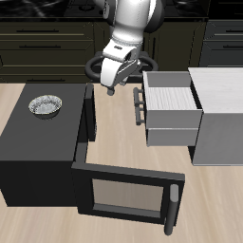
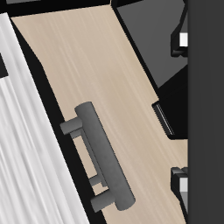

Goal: Close the top drawer of the white cabinet and place the bowl in the middle drawer

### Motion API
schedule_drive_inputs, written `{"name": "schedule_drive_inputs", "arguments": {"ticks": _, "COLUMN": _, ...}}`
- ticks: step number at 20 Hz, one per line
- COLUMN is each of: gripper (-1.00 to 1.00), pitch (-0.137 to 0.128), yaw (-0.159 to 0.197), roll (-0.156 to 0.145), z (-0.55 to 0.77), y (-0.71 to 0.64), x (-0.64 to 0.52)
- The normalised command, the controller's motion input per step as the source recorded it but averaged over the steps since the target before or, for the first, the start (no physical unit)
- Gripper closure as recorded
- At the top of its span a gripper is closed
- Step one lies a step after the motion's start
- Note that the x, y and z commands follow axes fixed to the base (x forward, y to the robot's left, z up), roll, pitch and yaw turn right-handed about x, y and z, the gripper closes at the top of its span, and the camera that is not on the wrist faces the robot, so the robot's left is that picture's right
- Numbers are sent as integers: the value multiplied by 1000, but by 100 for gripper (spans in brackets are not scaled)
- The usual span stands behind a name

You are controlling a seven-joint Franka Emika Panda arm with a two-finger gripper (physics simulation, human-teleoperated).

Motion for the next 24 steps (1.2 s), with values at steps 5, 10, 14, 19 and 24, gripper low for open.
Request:
{"name": "schedule_drive_inputs", "arguments": {"ticks": 5, "gripper": -100, "pitch": -28, "yaw": 34, "roll": 15, "z": -11, "y": 113, "x": 81}}
{"name": "schedule_drive_inputs", "arguments": {"ticks": 10, "gripper": -100, "pitch": 1, "yaw": 15, "roll": 35, "z": -191, "y": 135, "x": 145}}
{"name": "schedule_drive_inputs", "arguments": {"ticks": 14, "gripper": -100, "pitch": -12, "yaw": 2, "roll": 24, "z": -146, "y": 174, "x": 82}}
{"name": "schedule_drive_inputs", "arguments": {"ticks": 19, "gripper": -100, "pitch": -18, "yaw": 4, "roll": 47, "z": -101, "y": 270, "x": 71}}
{"name": "schedule_drive_inputs", "arguments": {"ticks": 24, "gripper": -100, "pitch": -35, "yaw": -26, "roll": 39, "z": 37, "y": 270, "x": 80}}
